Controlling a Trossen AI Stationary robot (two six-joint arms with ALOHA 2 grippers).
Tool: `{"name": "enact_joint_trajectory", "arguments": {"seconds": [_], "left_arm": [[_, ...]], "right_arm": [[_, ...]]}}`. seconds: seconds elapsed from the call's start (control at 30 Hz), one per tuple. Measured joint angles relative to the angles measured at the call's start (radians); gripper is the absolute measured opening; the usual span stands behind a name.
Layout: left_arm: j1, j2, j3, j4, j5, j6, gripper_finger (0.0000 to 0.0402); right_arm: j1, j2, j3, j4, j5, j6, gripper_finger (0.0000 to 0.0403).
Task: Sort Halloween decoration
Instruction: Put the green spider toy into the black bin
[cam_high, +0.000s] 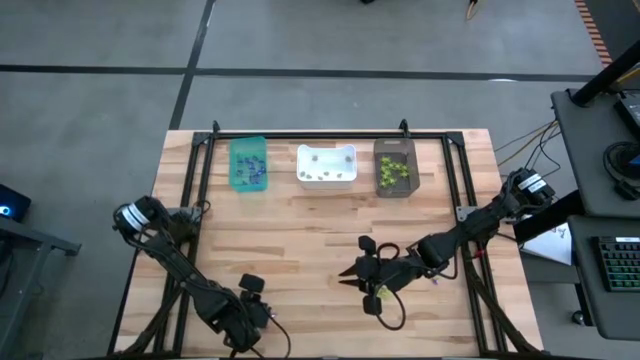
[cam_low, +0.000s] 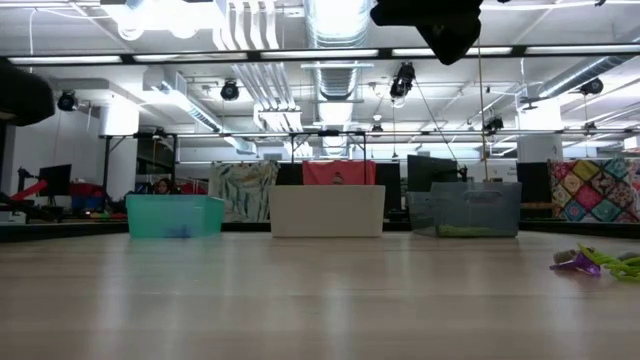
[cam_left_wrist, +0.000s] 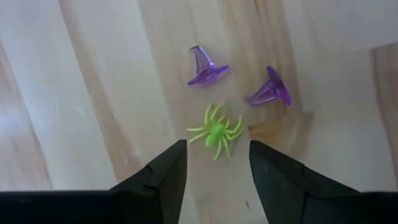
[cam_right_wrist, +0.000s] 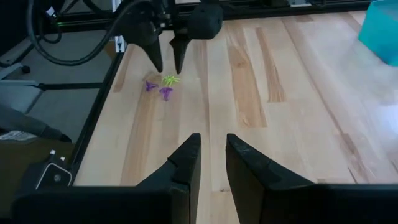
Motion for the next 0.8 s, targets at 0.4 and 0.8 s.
{"name": "enact_joint_trajectory", "arguments": {"seconds": [0.4, 0.8], "left_arm": [[0.0, 0.021, -0.025, 0.053, -0.02, -0.03, 0.0157], [0.0, 0.021, -0.037, 0.059, -0.017, -0.091, 0.0101]], "right_arm": [[0.0, 0.001, -0.004, 0.0, 0.0, 0.001, 0.0063], [0.0, 0.001, -0.006, 0.0, 0.016, 0.0, 0.0063]]}}
